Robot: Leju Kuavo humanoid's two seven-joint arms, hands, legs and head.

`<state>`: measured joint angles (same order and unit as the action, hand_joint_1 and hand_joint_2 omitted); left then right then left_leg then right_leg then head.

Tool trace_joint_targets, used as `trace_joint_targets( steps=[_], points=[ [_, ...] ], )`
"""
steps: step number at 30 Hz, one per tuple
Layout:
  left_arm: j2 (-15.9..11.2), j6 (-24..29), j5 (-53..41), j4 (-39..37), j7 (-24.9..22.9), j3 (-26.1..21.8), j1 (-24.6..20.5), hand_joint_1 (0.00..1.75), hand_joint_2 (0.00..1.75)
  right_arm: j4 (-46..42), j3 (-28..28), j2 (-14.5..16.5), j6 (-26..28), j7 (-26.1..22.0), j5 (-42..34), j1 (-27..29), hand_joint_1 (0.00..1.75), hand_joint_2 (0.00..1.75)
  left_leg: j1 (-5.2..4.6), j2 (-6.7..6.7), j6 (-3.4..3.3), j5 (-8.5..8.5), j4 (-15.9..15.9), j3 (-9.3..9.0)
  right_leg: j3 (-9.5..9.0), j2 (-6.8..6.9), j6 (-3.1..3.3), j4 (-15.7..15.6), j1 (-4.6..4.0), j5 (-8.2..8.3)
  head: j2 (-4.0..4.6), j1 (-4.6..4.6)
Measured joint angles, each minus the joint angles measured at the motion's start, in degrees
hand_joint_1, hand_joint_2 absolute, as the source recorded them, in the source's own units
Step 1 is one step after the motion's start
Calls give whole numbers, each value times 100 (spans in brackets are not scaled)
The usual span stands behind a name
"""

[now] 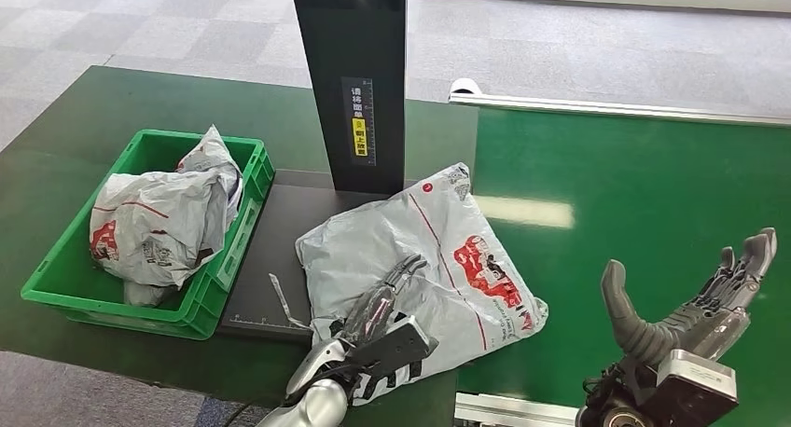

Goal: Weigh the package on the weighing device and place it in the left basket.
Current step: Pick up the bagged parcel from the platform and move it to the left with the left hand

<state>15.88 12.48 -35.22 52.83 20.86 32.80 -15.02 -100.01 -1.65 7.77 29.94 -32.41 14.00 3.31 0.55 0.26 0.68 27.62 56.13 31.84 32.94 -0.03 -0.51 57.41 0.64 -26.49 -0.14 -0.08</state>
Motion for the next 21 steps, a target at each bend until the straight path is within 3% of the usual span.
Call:
trace_joint_targets(
  steps=[8,15,20,21],
  points=[
    [117,73,-438,-1063,-339,322,-430,0,175,43,3,48,-17,94,-8,-100,0,175,0,-3,0,0,0,-8,-12,3,0,0,0,0,1,0],
    [154,86,-460,-1314,-371,416,-560,0,175,64,3,74,-38,111,-8,-112,0,175,0,-7,-1,0,-1,-24,-31,6,0,0,1,-1,1,1],
    [166,146,-910,-1537,-839,534,-687,0,175,85,5,85,-77,136,-2,-110,0,175,0,-11,-4,5,-2,-42,-55,6,0,-1,1,-2,1,-1],
    [172,165,-990,-1595,-887,555,-719,13,175,96,6,90,-86,134,4,-109,0,175,0,-12,-7,8,-3,-48,-63,6,-1,-1,1,-4,1,-1]
  ],
)
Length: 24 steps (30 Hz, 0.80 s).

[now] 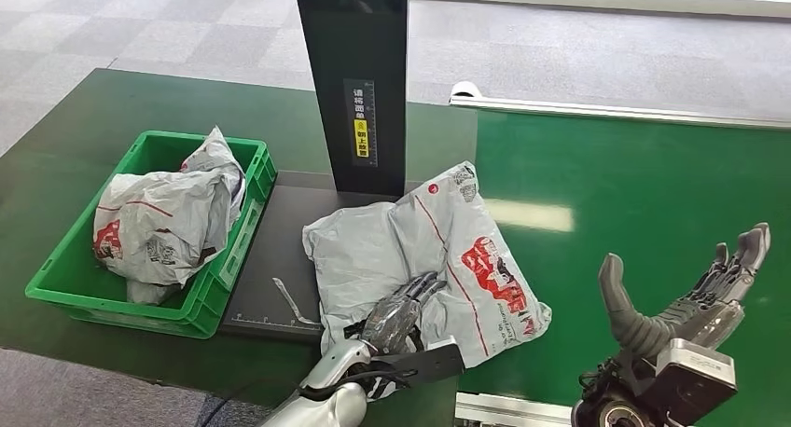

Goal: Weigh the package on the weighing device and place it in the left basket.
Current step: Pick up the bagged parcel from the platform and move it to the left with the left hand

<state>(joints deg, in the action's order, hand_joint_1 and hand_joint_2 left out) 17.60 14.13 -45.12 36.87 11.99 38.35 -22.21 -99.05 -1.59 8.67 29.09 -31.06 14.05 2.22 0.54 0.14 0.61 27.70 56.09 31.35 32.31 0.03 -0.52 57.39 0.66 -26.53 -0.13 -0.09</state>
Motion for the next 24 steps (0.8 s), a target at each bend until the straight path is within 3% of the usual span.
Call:
trace_joint_targets(
  steps=[3,4,8,17,24],
  points=[
    [26,-31,-139,-179,-54,37,-90,141,175,43,3,28,-50,-10,22,0,0,175,0,-3,-5,9,-3,-25,-29,2,-5,-2,0,-11,0,0],
    [34,-61,-147,-228,-36,41,-113,172,175,56,4,39,-73,-12,28,-1,0,175,0,-5,-7,12,-4,-32,-38,4,-7,-2,0,-14,0,1],
    [56,-64,17,-321,225,-17,-152,174,175,98,9,77,-170,27,61,-31,0,175,0,-9,-9,18,-5,-45,-55,9,-7,-3,2,-12,0,3],
    [81,-57,1006,-35,1007,-646,-18,175,175,271,20,85,-203,84,36,-223,0,175,-1,-7,-4,-12,-2,-36,-36,8,-3,-2,2,9,0,1],
    [-35,-572,1985,886,1359,-909,330,173,175,399,27,68,-167,50,-59,-284,0,175,0,-7,-3,-11,-2,2,6,8,-3,1,0,8,0,2]
  ],
)
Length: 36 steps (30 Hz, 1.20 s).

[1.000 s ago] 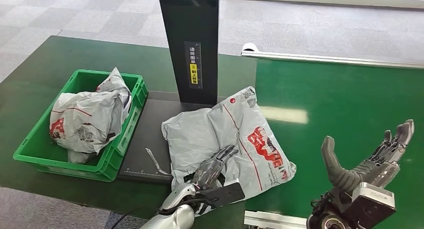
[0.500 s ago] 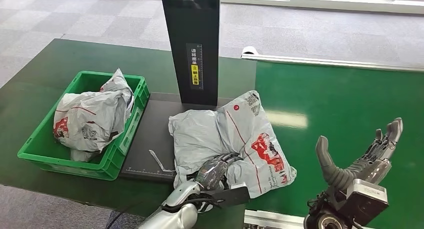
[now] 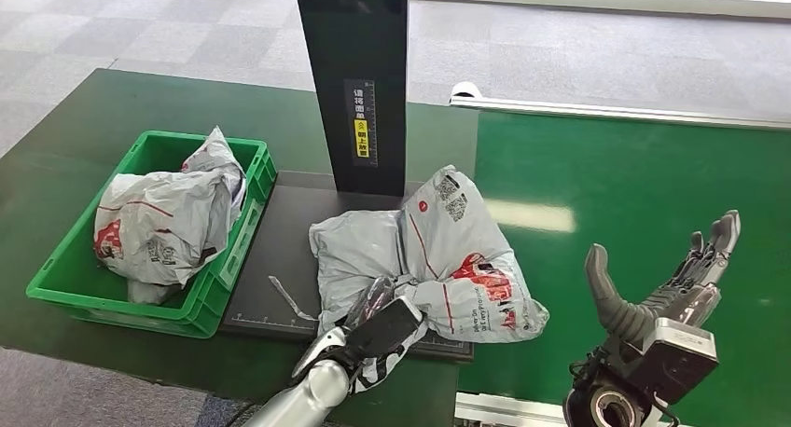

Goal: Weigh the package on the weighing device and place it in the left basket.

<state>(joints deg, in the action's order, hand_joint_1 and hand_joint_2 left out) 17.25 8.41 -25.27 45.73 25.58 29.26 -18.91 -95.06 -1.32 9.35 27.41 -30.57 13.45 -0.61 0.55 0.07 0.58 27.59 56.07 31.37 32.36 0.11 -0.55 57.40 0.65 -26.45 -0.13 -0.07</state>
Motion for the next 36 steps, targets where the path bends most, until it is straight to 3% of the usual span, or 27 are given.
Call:
trace_joint_targets(
  steps=[7,11,13,17,23,29,36],
  points=[
    [-236,-774,843,1517,123,-83,671,175,175,86,3,-82,34,-95,-125,28,0,175,-1,1,1,2,1,31,33,-1,-1,0,1,-1,0,1],
    [-389,-848,1347,2360,464,-176,1000,175,175,94,4,-113,116,-156,-161,119,0,175,0,3,3,4,1,44,47,-1,0,0,0,-2,0,1],
    [-447,-446,1450,2829,731,-275,1164,175,175,91,7,-120,166,-170,-161,170,0,175,1,7,4,4,1,45,50,-3,0,0,-2,-2,0,1],
    [-546,1121,1760,4075,1370,-518,1528,175,175,73,38,-117,234,-187,-148,313,0,175,4,12,5,5,0,47,53,-6,3,1,-6,-4,0,1],
    [-913,2715,2009,5987,1457,-649,1817,175,175,56,57,-78,255,-262,-149,471,0,175,4,12,6,6,0,50,54,-5,6,1,-7,-7,-1,1],
    [-1092,3110,2063,6991,1457,-897,1768,175,175,-26,60,-63,260,-261,-250,527,0,175,3,12,6,5,0,45,51,-6,6,1,-6,-7,0,2],
    [-1098,3127,2058,7388,1457,-1287,1717,175,175,-113,73,-63,260,-248,-273,568,0,175,4,12,6,5,0,43,51,-6,6,1,-7,-7,0,2]
  ],
)
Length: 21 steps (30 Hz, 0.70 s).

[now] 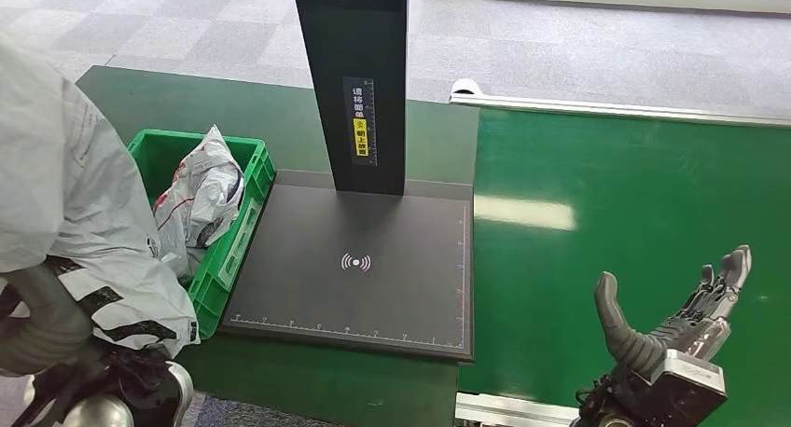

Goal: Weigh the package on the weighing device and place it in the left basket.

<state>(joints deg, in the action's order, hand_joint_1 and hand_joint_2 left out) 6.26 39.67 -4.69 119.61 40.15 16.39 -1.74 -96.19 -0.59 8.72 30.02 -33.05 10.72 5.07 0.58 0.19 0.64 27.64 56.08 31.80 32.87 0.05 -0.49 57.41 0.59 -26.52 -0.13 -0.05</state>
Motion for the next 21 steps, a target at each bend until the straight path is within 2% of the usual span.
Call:
trace_joint_targets(
  steps=[3,5,11,15,21],
  points=[
    [3,0,-115,-33,-2,-179,-25,174,175,-28,5,0,2,0,-1,41,0,175,0,0,0,0,0,0,1,0,0,0,0,0,0,-1],
    [2,-21,-315,-323,-49,-358,-118,173,175,-62,10,0,2,5,2,88,0,175,0,-4,0,0,0,-1,1,4,0,-1,0,-1,0,-1],
    [3,-425,-1577,-2420,-1012,-931,-774,172,175,-146,30,9,-99,99,55,152,0,175,0,8,1,-4,0,-12,-7,-3,5,-1,0,6,0,-1],
    [4,-730,-2486,-3846,-1606,-1111,-1249,171,175,-147,48,10,-243,211,126,127,0,175,0,9,1,-7,1,-12,-8,-4,4,1,0,8,0,0],
    [11,-699,-3002,-5618,-1873,-1245,-1895,171,175,-144,60,17,-383,305,241,28,0,175,0,9,2,-6,1,-8,-5,-5,4,2,0,8,0,-1]
  ],
)
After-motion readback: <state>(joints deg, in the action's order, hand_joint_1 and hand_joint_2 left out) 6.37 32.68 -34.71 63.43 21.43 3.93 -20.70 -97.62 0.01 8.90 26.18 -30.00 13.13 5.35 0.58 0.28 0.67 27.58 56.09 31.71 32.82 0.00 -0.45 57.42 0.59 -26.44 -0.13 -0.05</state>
